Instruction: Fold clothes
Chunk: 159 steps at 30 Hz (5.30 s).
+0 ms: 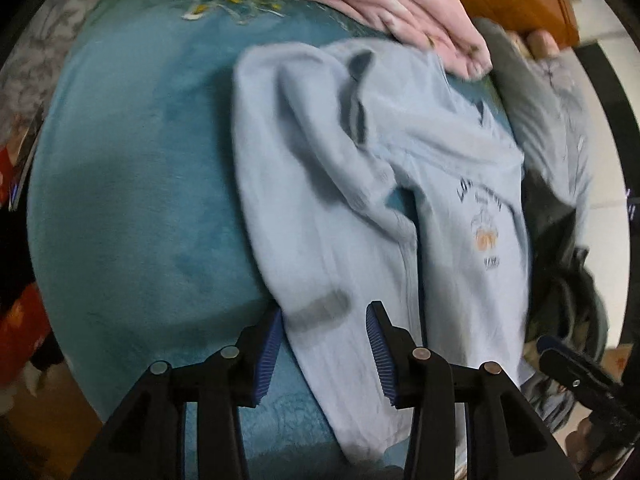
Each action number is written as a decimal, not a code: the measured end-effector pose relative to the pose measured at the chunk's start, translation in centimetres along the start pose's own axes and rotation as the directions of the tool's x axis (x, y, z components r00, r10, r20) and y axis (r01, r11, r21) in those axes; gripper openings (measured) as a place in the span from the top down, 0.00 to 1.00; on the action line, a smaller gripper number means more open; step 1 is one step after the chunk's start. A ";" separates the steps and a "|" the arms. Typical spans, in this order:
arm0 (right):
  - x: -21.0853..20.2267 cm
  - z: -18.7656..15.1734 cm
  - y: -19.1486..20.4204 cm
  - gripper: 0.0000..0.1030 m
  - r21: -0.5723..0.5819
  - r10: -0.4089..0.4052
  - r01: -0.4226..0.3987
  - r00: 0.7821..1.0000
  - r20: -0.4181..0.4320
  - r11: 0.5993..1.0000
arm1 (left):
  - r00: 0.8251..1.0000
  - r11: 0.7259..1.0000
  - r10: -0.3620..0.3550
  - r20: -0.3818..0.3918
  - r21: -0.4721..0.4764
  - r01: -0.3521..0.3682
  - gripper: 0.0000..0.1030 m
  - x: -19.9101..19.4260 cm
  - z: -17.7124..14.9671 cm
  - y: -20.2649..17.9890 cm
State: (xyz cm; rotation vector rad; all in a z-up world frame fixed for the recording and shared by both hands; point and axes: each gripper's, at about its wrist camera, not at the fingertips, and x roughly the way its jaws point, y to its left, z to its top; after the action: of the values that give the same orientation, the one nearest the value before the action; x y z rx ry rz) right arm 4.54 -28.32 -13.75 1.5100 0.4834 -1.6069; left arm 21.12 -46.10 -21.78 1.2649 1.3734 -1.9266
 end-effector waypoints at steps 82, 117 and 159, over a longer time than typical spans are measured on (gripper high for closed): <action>13.9 -2.5 14.8 0.89 -0.782 -0.189 0.002 0.971 -0.148 0.623 | 0.942 0.927 -0.298 0.152 -0.190 0.324 0.44 -2.7 0.2 6.1; 1.6 10.1 8.3 0.95 -0.370 0.226 -0.231 0.972 -0.059 0.900 | 0.856 0.878 -0.408 0.318 -0.120 0.464 0.40 -9.0 2.5 4.9; -0.4 23.5 -16.3 0.74 0.313 -0.193 0.124 0.961 0.200 0.941 | 0.976 0.969 -0.193 0.099 -0.136 0.206 0.39 1.8 9.0 -0.1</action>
State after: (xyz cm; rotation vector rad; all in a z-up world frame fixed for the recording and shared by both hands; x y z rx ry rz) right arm -22.70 -37.13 -13.16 1.5060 0.2463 -2.0271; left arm 16.47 -53.99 -22.55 0.9976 1.6182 -1.9443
